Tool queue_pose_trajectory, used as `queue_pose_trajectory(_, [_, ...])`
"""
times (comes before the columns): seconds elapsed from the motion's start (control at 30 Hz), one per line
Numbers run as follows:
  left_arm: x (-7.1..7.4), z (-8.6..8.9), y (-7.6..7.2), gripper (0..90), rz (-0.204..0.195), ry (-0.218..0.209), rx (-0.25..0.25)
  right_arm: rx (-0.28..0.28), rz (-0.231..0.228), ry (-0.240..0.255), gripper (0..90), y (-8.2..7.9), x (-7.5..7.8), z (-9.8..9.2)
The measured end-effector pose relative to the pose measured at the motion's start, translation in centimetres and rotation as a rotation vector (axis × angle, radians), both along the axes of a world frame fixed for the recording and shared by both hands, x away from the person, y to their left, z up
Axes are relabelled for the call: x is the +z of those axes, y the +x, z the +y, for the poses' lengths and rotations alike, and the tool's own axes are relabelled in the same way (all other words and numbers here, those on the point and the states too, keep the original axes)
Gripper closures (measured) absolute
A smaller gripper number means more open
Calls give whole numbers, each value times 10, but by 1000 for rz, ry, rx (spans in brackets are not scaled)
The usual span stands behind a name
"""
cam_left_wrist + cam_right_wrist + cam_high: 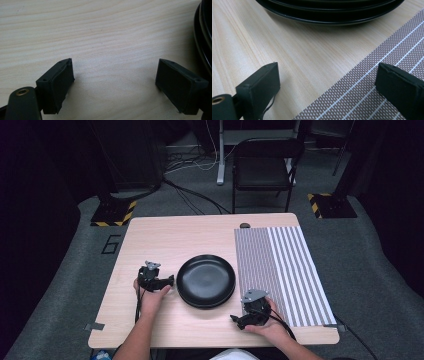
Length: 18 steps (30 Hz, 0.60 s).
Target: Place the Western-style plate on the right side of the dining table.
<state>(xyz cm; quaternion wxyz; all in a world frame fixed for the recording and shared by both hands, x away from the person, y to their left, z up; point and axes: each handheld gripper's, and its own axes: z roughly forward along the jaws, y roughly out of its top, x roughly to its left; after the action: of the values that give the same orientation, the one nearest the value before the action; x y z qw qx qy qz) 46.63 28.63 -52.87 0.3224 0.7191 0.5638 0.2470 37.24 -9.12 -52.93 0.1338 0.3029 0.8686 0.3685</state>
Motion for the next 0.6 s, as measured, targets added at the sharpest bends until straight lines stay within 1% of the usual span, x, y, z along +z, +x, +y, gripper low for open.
queue_pose_trajectory(0.27, [0,0,0,149,0,0,1,-3,-5,-2,62,0,0,0])
queue_pose_trajectory(0.3, [0,0,1,149,-6,0,4,-6,-14,-2,85,-1,0,-1])
queue_pose_trajectory(0.33, [0,0,1,148,-6,0,4,-15,-10,2,102,-2,0,-1])
queue_pose_trajectory(0.37, [0,0,1,149,-2,0,2,-12,-18,5,129,-2,1,-1])
queue_pose_trajectory(0.5, [0,0,1,152,-2,1,3,-20,-21,10,142,-2,1,-2])
queue_pose_trajectory(0.53, [0,0,1,152,-2,1,3,-31,-23,13,162,-3,1,-2])
queue_pose_trajectory(0.6, [0,0,0,153,-5,-1,4,-35,-24,15,168,-3,1,-2])
